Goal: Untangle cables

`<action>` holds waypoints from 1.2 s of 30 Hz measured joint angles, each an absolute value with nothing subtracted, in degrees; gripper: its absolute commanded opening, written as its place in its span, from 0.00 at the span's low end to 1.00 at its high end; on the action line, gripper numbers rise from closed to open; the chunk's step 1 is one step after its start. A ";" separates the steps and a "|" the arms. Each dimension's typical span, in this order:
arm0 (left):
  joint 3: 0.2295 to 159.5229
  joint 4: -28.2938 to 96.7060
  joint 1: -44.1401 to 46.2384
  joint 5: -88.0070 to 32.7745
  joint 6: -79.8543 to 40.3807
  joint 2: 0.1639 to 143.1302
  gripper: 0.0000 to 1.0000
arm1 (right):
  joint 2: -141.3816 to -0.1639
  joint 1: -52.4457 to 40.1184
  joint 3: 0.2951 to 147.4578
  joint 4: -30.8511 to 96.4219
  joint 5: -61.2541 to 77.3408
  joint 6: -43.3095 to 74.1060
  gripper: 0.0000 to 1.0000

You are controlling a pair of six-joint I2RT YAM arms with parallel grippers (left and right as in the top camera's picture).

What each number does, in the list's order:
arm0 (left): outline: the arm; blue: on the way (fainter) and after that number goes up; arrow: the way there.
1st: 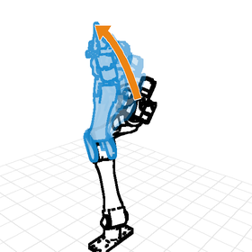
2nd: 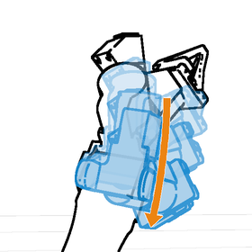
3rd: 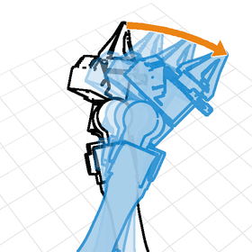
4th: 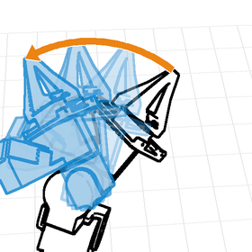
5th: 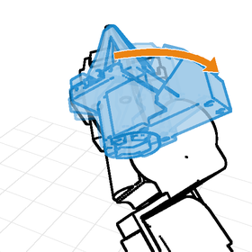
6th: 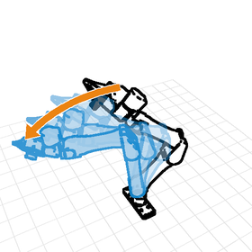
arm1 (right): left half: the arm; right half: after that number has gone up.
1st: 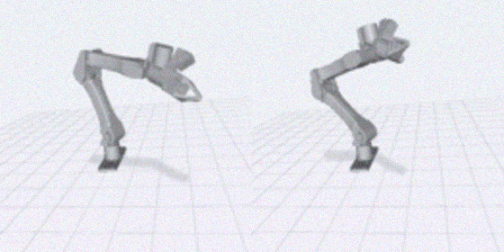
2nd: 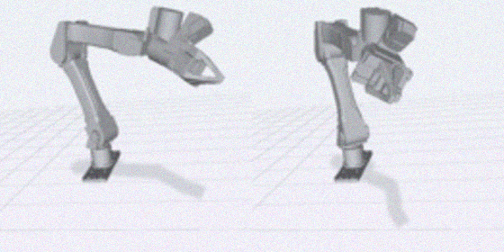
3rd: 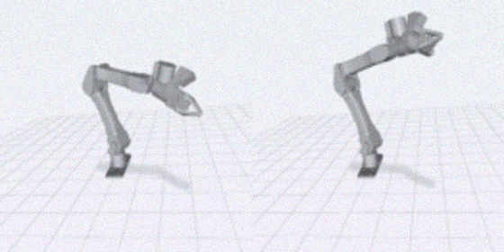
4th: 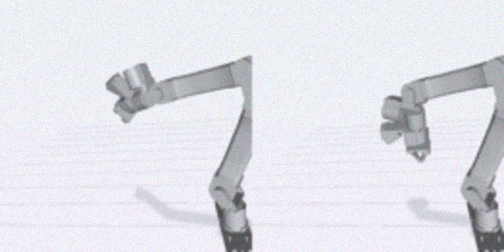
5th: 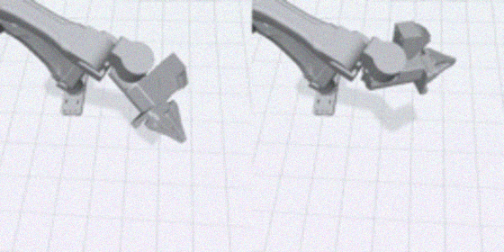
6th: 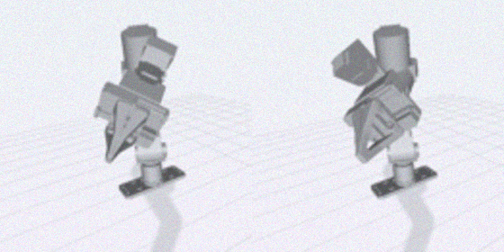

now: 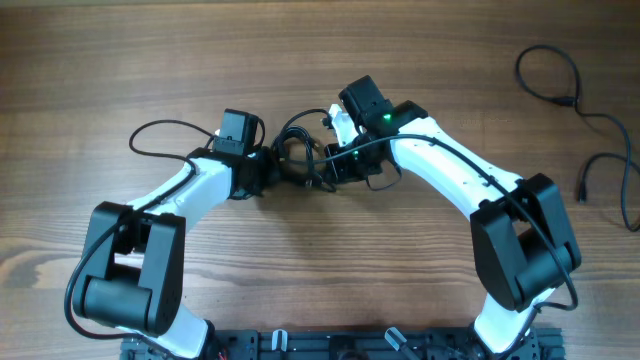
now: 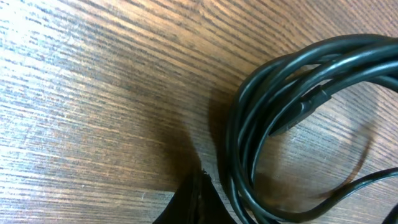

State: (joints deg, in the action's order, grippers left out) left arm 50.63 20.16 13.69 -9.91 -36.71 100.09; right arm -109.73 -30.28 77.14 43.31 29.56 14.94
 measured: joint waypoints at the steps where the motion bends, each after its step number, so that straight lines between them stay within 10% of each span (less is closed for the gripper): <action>1: 50.63 20.08 13.69 -9.91 -36.71 100.09 0.04 | -109.73 -30.28 77.14 43.29 31.53 14.94 0.16; 7: 50.63 20.10 13.69 -9.93 -36.71 100.14 0.04 | -109.73 -30.28 77.08 34.89 34.13 15.09 0.41; 26: 51.83 10.00 12.08 -34.04 -36.73 97.32 0.04 | -109.71 -30.72 77.12 50.50 29.56 14.24 0.56; 36: 52.51 6.79 20.05 -20.93 -36.73 106.61 0.04 | -109.27 -24.05 77.17 53.80 29.50 11.66 0.59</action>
State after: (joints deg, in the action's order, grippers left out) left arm 52.51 6.79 20.05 -20.93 -36.73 106.61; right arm -109.27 -24.05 77.17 53.80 29.50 11.66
